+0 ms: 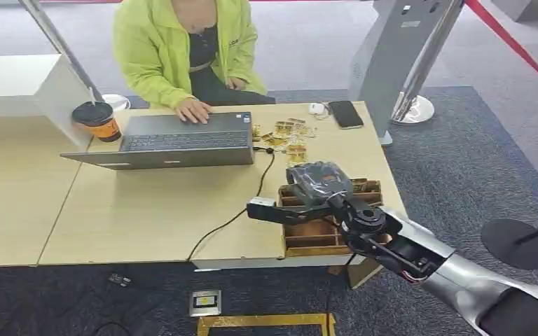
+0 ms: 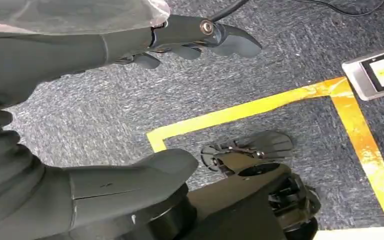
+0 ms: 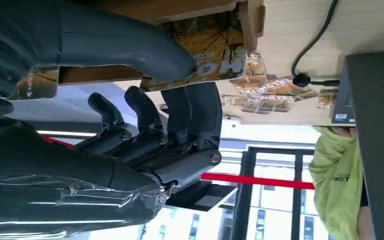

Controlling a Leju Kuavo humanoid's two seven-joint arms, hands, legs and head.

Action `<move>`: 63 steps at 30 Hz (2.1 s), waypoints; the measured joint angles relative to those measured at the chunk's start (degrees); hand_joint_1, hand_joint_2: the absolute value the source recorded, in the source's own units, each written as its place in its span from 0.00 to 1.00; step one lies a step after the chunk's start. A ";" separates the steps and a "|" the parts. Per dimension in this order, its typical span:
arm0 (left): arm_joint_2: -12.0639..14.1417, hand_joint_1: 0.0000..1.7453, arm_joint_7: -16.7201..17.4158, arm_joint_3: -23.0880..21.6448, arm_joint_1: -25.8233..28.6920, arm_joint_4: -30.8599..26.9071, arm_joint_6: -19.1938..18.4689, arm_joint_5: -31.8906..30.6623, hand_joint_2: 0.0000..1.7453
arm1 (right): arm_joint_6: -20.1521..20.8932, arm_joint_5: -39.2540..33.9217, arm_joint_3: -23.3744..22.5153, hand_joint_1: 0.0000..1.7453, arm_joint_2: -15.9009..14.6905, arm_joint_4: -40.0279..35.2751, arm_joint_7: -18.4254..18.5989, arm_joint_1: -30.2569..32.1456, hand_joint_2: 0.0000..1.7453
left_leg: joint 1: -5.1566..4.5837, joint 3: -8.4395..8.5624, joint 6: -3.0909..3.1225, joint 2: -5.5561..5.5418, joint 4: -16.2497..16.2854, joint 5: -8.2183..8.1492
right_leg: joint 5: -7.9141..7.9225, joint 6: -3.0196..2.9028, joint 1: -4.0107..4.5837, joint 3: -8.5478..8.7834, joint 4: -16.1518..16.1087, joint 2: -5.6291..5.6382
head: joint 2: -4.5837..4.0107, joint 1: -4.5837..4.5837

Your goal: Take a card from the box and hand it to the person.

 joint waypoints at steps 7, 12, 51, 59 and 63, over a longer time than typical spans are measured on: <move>0.00 0.00 -0.11 0.00 0.02 0.00 0.11 0.24 1.00 | 0.24 0.00 -0.07 0.94 0.02 -0.46 0.09 -0.01 1.00 | 0.00 0.01 0.00 0.00 0.01 0.00 | 0.01 0.01 0.00 -0.01 0.00 0.00 | 0.00 0.00; 0.00 0.00 -0.11 0.00 0.04 0.00 0.11 0.41 1.00 | 1.40 0.00 -0.35 0.95 0.00 -2.76 0.77 -0.21 1.00 | 0.00 0.05 0.00 0.03 0.01 0.00 | 0.01 0.00 0.00 0.00 0.00 0.03 | 0.00 -0.02; -0.11 0.00 0.37 -0.11 -0.69 0.00 0.13 -0.35 1.00 | -7.45 4.04 -4.70 1.00 0.52 -6.46 1.05 -13.78 1.00 | 0.01 0.02 0.00 -0.03 -0.01 0.02 | 0.03 -0.01 0.00 0.08 0.03 -0.05 | 0.00 0.04; -0.50 0.00 1.68 -1.05 -1.89 0.00 -0.24 -1.49 1.00 | -11.65 5.73 -3.30 0.70 8.46 12.97 0.31 -19.79 1.00 | 0.01 0.03 -0.01 -0.06 0.01 0.03 | 0.03 -0.01 0.00 0.07 0.04 -0.05 | 0.00 -0.04; -0.57 0.00 1.97 -1.36 -1.92 0.00 -0.15 -1.33 1.00 | -13.07 5.81 -2.78 0.00 11.17 19.37 -0.37 -21.37 1.00 | 0.01 0.02 -0.01 -0.07 0.01 0.03 | 0.03 -0.01 0.00 0.07 0.04 -0.05 | 0.00 0.00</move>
